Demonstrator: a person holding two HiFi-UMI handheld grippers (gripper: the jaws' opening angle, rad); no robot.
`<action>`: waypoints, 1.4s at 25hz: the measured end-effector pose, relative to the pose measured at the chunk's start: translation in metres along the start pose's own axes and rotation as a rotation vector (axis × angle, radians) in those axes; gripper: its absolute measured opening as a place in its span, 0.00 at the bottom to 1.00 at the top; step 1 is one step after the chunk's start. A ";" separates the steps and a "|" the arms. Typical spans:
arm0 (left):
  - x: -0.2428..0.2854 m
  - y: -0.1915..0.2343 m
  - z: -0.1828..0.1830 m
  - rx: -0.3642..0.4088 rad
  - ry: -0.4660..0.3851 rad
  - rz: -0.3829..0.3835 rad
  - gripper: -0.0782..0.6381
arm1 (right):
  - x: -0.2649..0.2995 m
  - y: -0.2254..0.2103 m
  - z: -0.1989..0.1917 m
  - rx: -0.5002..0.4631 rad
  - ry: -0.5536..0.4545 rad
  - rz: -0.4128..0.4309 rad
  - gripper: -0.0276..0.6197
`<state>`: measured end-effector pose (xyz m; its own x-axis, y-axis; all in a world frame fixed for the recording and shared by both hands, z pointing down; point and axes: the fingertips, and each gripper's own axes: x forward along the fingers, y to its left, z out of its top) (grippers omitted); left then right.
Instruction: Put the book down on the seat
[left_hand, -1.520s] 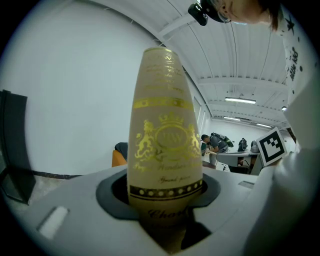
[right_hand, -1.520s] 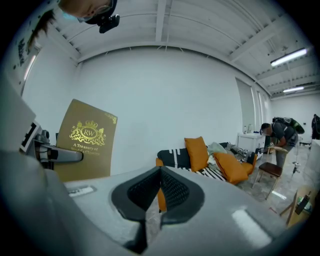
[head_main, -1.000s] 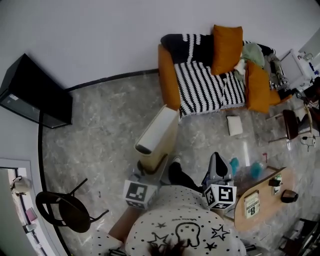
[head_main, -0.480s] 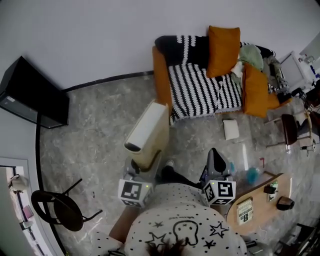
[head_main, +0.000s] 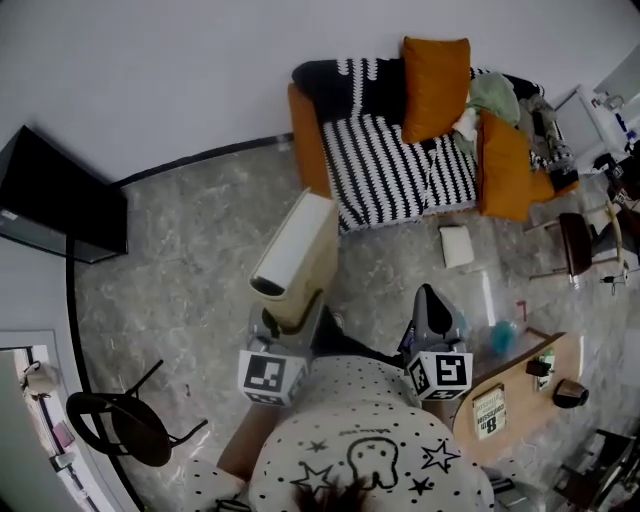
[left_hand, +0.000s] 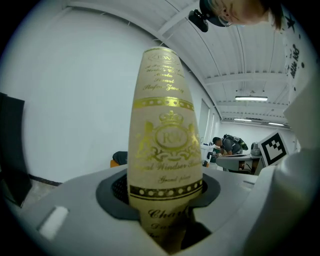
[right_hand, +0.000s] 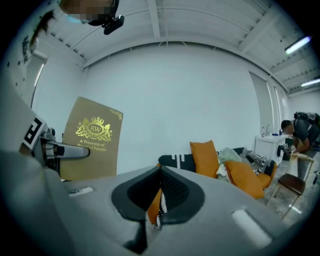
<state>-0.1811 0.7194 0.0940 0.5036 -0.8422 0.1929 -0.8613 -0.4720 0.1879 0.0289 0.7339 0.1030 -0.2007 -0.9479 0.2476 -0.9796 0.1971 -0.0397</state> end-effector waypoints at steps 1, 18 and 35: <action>0.008 0.002 0.001 0.016 -0.006 -0.015 0.42 | 0.008 0.000 0.003 -0.015 -0.010 0.005 0.03; 0.118 0.038 0.052 0.084 -0.022 -0.182 0.42 | 0.105 -0.018 0.046 -0.046 -0.007 -0.095 0.03; 0.136 0.091 0.055 0.032 0.025 -0.146 0.42 | 0.127 -0.019 0.042 -0.030 0.022 -0.187 0.03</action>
<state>-0.1949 0.5469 0.0841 0.6252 -0.7571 0.1896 -0.7800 -0.5979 0.1846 0.0211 0.5990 0.0949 -0.0149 -0.9629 0.2695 -0.9990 0.0259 0.0374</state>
